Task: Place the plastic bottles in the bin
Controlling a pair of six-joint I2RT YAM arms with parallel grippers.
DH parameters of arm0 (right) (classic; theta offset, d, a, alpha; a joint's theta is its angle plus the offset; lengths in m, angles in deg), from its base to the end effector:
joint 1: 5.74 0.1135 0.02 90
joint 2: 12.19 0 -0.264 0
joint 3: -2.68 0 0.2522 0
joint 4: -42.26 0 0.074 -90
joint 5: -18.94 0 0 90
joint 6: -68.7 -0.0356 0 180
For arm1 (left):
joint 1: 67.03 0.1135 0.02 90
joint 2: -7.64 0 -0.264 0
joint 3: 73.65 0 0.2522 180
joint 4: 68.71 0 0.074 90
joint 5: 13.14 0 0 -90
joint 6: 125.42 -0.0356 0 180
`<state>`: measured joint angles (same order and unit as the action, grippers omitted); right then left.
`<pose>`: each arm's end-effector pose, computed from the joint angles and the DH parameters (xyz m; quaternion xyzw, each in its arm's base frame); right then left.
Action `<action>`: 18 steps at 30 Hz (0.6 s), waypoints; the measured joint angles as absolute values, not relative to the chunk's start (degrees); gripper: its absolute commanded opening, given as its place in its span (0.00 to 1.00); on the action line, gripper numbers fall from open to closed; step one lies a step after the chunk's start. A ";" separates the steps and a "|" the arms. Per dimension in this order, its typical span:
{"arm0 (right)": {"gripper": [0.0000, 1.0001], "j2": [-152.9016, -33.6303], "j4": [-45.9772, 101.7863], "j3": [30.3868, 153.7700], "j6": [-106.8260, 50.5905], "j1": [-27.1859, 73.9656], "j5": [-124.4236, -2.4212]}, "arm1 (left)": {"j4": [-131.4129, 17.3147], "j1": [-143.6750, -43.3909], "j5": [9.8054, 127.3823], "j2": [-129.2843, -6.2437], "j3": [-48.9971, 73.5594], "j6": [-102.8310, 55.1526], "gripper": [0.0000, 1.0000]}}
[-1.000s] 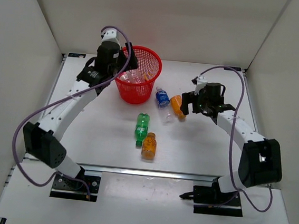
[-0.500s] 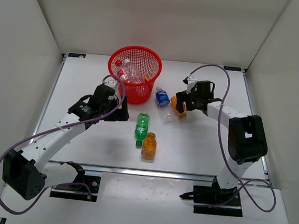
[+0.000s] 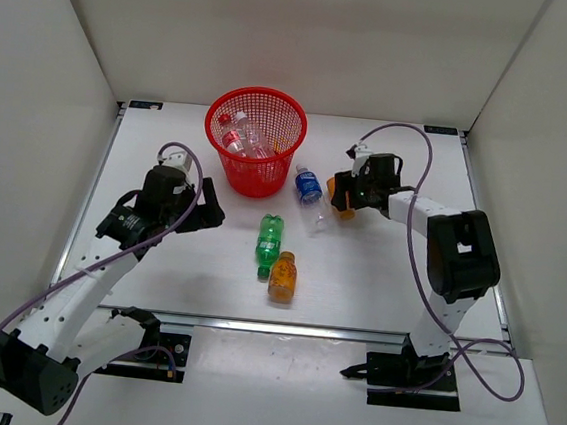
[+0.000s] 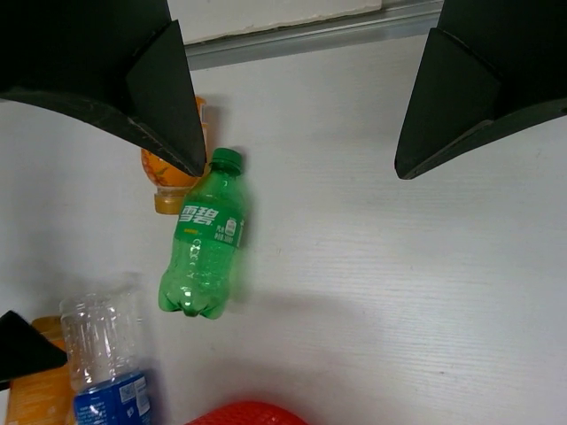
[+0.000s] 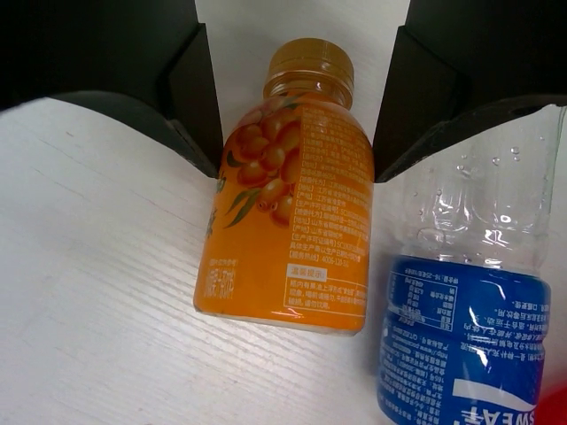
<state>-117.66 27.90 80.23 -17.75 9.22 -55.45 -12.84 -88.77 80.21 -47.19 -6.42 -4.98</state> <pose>0.3776 0.1108 0.1770 -0.1999 0.8854 0.1634 0.3864 0.1807 -0.0698 0.3081 -0.0812 0.9148 -0.1495 0.3664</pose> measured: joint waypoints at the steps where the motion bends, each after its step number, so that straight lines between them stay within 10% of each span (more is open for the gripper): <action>1: 0.27 -117.28 27.57 80.23 -18.04 8.98 -55.62 | -12.68 -88.77 80.23 -47.12 -6.72 -4.92 0.99; 18: 0.11 -104.59 23.81 106.44 -21.55 18.16 -56.34 | -11.70 -87.66 78.59 -44.83 -12.93 -2.82 0.99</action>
<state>-104.59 23.81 106.44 -21.55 18.16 -56.34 -11.70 -87.66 78.59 -44.83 -12.93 -2.82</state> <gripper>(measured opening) 0.612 0.987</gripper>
